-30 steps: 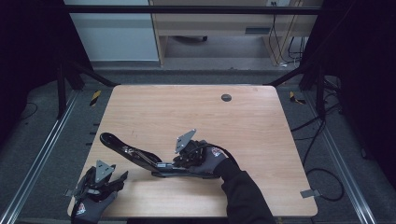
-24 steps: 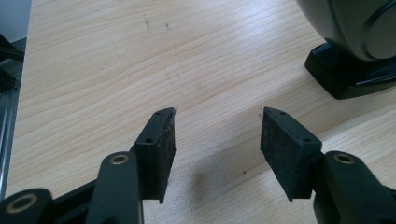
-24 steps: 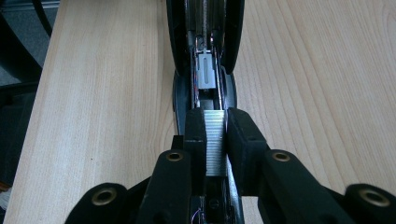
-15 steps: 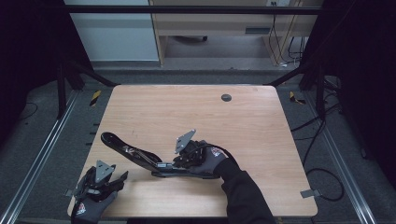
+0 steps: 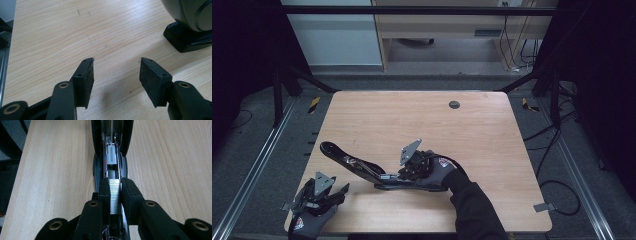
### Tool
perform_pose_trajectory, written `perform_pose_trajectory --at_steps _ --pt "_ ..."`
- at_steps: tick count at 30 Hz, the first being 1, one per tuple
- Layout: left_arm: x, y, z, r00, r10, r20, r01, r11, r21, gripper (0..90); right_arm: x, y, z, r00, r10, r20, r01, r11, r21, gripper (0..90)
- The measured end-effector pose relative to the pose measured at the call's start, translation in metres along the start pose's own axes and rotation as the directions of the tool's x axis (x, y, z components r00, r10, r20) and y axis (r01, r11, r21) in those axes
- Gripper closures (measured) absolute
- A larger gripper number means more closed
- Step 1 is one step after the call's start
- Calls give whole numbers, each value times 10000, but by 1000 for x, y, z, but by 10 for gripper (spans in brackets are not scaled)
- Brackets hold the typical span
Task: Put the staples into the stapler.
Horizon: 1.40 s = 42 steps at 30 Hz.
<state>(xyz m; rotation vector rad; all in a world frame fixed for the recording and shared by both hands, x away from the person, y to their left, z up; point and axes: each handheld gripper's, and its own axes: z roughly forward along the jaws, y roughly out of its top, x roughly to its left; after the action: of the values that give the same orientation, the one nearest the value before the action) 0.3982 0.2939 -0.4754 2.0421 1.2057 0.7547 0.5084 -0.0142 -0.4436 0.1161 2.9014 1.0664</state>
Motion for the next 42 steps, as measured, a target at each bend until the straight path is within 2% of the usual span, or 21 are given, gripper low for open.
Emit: perform_pose_trajectory --at_steps 15,20,31,32,39,40,41,42 --pt "0 0 0 10000 -20 10 20 10000 4 448 0 0 2 10000 -52 15 52 10000 69 779" --pt "0 0 0 10000 -66 11 66 10000 -15 447 1 0 0 10000 63 17 -63 10000 22 763" --pt "0 1 -2 10000 -58 10 59 9999 -156 451 3 0 -14 9965 420 725 -390 9984 -419 752" --pt "-1 1 -2 10000 -44 37 45 9998 -181 455 4 -1 -17 9944 497 935 -447 9975 -554 751" --pt "-1 2 -4 9999 -39 108 42 9994 -340 462 10 -2 -33 9851 871 1486 -732 9927 -963 738" --pt "-1 2 -4 9999 -32 133 37 9992 -401 462 12 -4 -40 9792 1172 1654 -970 9874 -1253 726" --pt "-1 2 -4 9999 -32 133 37 9992 -401 463 12 -4 -40 9792 1172 1654 -970 9874 -1253 726" --pt "-1 3 -5 9998 -68 207 78 9989 -462 463 13 -9 -45 9719 1416 1879 -1180 9843 -1315 714"
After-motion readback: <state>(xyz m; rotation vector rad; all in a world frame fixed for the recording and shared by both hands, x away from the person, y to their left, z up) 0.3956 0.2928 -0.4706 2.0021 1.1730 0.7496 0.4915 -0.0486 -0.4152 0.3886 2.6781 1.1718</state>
